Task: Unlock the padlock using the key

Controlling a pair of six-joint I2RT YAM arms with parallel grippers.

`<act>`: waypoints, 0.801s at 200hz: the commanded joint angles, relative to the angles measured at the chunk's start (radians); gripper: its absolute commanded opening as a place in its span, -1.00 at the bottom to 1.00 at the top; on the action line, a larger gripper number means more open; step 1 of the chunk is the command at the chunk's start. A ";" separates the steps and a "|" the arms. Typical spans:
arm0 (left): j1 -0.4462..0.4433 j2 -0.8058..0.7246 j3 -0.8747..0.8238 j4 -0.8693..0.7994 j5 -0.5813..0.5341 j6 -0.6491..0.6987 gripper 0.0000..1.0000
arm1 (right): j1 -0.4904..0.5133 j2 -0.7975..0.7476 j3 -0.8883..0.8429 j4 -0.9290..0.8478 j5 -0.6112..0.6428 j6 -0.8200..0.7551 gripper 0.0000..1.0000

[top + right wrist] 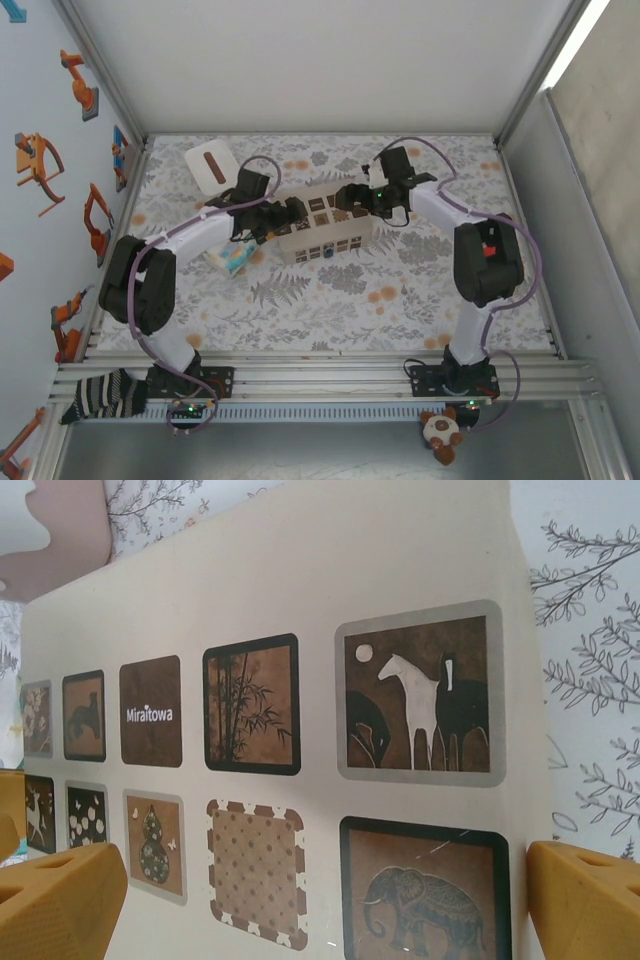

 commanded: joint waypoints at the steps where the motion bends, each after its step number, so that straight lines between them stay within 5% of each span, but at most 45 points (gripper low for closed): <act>1: 0.019 -0.007 0.012 0.023 0.031 0.027 0.92 | 0.037 -0.076 -0.049 0.040 -0.027 0.035 0.99; 36: 0.022 0.040 0.088 0.001 0.029 0.053 0.92 | 0.061 -0.122 -0.141 0.075 0.015 0.061 0.99; 102: 0.064 0.107 0.148 0.012 0.051 0.086 0.92 | 0.060 -0.246 -0.160 -0.093 0.308 -0.044 0.99; 160: 0.067 0.196 0.239 -0.021 0.085 0.119 0.92 | 0.055 -0.236 -0.209 -0.057 0.229 0.009 0.99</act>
